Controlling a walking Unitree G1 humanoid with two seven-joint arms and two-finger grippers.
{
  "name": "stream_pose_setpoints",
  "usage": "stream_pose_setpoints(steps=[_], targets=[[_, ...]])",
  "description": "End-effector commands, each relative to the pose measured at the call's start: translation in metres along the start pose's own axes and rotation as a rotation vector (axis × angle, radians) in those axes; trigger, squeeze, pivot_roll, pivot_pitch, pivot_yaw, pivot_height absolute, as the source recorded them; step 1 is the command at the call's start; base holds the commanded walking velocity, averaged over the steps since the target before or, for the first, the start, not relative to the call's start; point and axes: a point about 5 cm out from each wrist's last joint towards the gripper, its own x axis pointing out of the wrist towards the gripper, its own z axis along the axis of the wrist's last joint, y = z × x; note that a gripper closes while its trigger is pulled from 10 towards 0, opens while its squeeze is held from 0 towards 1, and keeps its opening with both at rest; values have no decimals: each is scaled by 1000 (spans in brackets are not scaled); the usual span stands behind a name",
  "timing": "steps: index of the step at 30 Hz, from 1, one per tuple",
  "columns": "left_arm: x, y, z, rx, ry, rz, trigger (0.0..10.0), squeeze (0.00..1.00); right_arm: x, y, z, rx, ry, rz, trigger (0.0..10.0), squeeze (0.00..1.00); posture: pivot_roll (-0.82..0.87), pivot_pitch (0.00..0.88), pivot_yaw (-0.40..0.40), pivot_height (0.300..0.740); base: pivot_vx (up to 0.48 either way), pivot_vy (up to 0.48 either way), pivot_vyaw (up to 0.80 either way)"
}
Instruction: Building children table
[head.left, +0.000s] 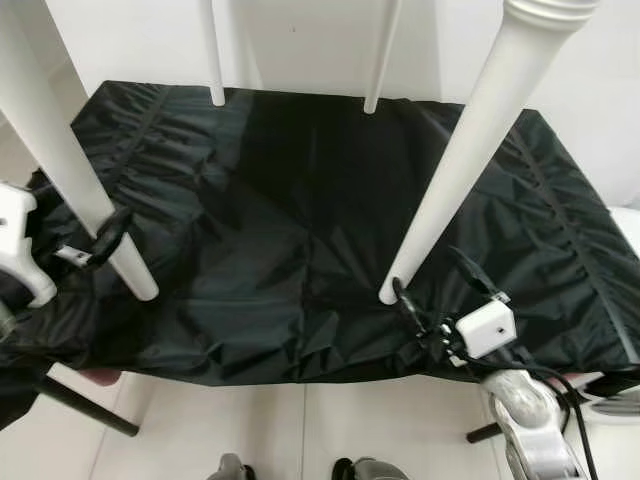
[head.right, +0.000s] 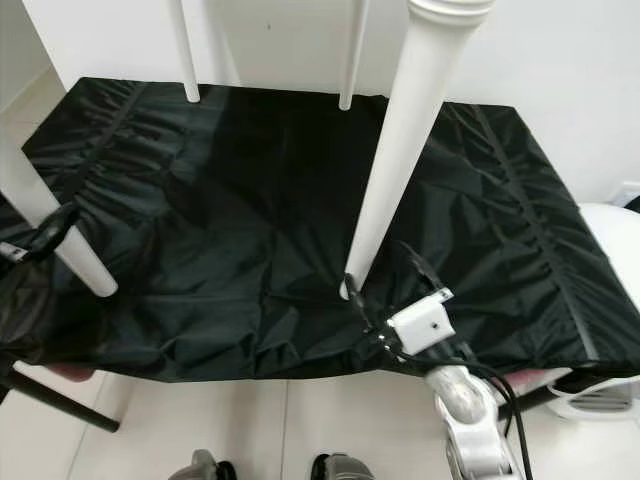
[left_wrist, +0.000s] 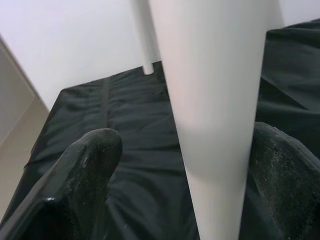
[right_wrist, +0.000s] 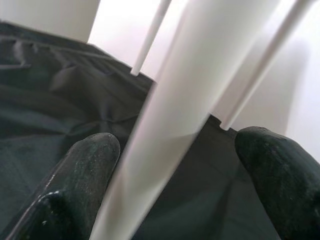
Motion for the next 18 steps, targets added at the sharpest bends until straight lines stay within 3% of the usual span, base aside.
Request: stream_pose_setpoints(steps=[1, 3, 5, 10, 14, 16, 18], targets=[[-8, 8, 2, -26, 7, 32, 10000, 0, -2, 1, -5, 7, 4, 23, 10000, 0, 33, 125, -71, 740, 0, 0, 0], [-11, 5, 5, -33, -20, 6, 10000, 0, 0, 1, -7, 4, 0, 33, 10000, 0, 40, 123, -78, 740, 0, 0, 0], [-17, -11, 5, -34, -36, -104, 10000, 0, 4, 1, -8, -1, -15, 56, 10000, 0, 45, 122, -82, 740, 0, 0, 0], [-22, -38, 3, -165, -69, -308, 10000, 0, 7, 1, -15, 0, -18, 84, 10000, 0, 51, 128, -84, 740, 0, 0, 0], [-23, -46, 3, -193, -71, -376, 10000, 0, 6, 1, -17, -2, -18, 92, 10000, 0, 49, 131, -79, 740, 0, 0, 0], [-29, -55, 5, -210, -58, -478, 10000, 0, 2, 1, -20, 0, -17, 91, 10000, 0, 47, 134, -68, 740, 0, 0, 0], [-32, -55, 6, -216, -58, -491, 10000, 0, 2, 2, -20, 0, -20, 91, 10000, 0, 47, 135, -66, 740, 0, 0, 0]])
